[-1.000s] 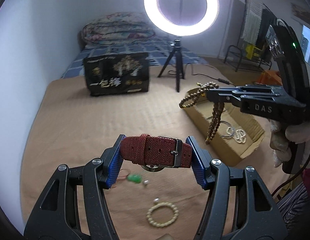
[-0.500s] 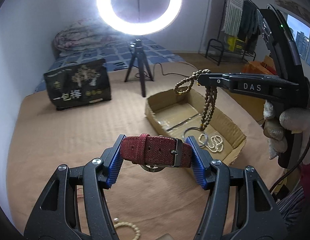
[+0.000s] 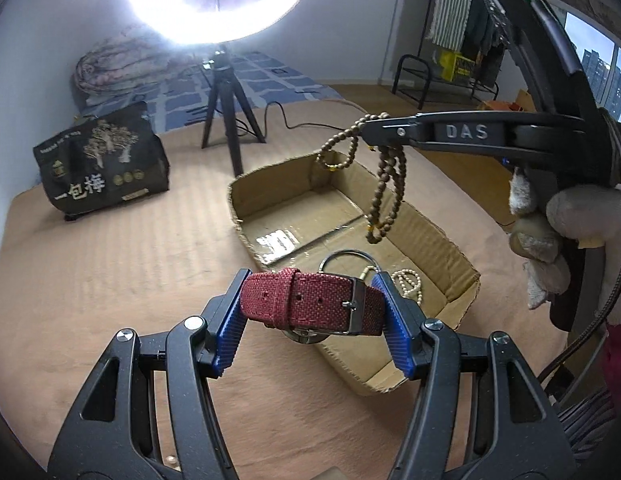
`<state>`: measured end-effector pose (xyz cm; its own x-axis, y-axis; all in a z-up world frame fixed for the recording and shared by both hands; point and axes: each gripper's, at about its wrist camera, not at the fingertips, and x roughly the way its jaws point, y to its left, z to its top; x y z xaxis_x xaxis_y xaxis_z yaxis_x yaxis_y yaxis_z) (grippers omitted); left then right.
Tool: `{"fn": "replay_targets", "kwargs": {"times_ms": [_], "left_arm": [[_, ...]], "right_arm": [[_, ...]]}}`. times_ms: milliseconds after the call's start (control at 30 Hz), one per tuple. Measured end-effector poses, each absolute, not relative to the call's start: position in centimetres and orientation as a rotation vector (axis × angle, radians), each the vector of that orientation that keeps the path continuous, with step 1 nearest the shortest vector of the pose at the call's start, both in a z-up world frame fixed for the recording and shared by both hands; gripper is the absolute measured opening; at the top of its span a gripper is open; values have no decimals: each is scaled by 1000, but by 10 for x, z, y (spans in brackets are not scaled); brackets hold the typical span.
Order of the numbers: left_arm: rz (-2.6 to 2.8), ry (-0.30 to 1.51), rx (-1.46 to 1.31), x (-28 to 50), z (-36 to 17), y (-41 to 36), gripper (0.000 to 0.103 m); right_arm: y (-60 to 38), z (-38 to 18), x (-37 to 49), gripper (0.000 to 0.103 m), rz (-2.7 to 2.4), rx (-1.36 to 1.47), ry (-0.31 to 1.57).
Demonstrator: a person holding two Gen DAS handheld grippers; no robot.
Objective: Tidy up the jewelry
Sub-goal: 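Carry the watch and wooden bead necklace over the box and release both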
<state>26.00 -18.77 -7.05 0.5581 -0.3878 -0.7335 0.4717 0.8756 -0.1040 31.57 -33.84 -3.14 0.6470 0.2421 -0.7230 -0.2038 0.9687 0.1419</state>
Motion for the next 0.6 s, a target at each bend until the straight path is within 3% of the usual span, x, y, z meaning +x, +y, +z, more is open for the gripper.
{"fn": "replay_targets", "kwargs": {"times_ms": [600], "left_arm": [[-525,872,112,264,-83,-211,65]], "right_arm": [[-357,-58,333,11,226,63,893]]}}
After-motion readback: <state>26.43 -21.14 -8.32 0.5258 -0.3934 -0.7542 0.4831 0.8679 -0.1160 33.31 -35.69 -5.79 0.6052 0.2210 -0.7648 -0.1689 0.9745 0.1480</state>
